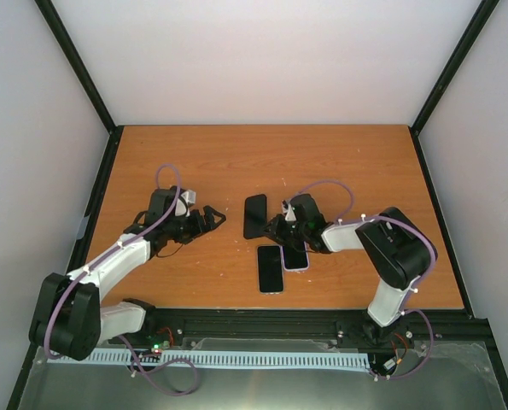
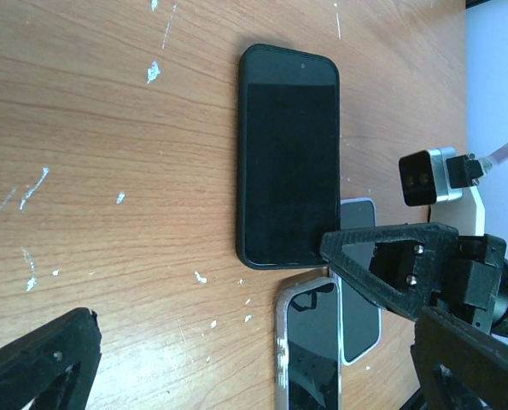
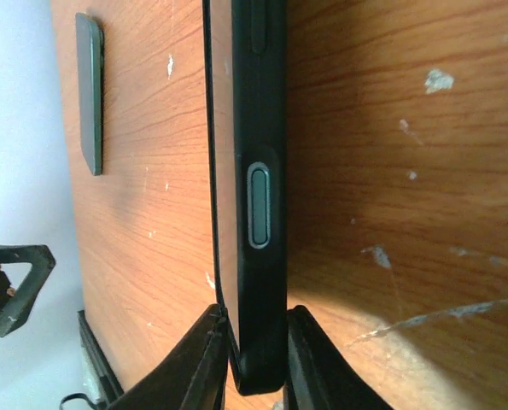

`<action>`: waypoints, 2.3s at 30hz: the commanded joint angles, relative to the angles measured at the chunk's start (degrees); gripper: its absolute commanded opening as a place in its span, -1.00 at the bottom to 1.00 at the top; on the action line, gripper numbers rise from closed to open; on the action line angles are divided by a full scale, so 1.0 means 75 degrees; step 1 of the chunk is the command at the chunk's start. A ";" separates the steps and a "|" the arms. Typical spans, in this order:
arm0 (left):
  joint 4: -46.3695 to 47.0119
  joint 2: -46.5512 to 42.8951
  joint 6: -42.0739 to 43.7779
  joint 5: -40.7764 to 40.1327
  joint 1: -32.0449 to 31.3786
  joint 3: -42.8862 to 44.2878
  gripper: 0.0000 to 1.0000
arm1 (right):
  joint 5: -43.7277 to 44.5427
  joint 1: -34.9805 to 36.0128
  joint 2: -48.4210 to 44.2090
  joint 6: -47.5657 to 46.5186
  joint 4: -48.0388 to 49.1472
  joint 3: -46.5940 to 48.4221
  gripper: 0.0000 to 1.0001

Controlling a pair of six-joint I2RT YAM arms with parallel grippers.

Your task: Put the phone into the phone case

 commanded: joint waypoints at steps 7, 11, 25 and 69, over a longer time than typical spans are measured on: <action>-0.0055 -0.0092 0.0053 0.0056 0.0028 0.0239 0.99 | 0.0529 -0.0271 -0.0830 -0.0947 -0.1688 0.0445 -0.05; 0.0022 -0.0012 -0.0016 0.0101 0.0025 0.0561 0.99 | 0.0346 -0.0628 -0.1269 -0.1272 -0.2084 0.0362 0.11; -0.0180 -0.0249 0.0288 0.0186 0.0036 0.0680 0.99 | 0.3114 -0.3282 -0.3025 -0.3766 -0.6083 0.1070 0.24; -0.0389 -0.0074 0.0292 0.0111 0.0908 0.0864 0.99 | 0.3266 -0.5215 -0.1281 -0.4633 -0.5134 0.0588 -0.94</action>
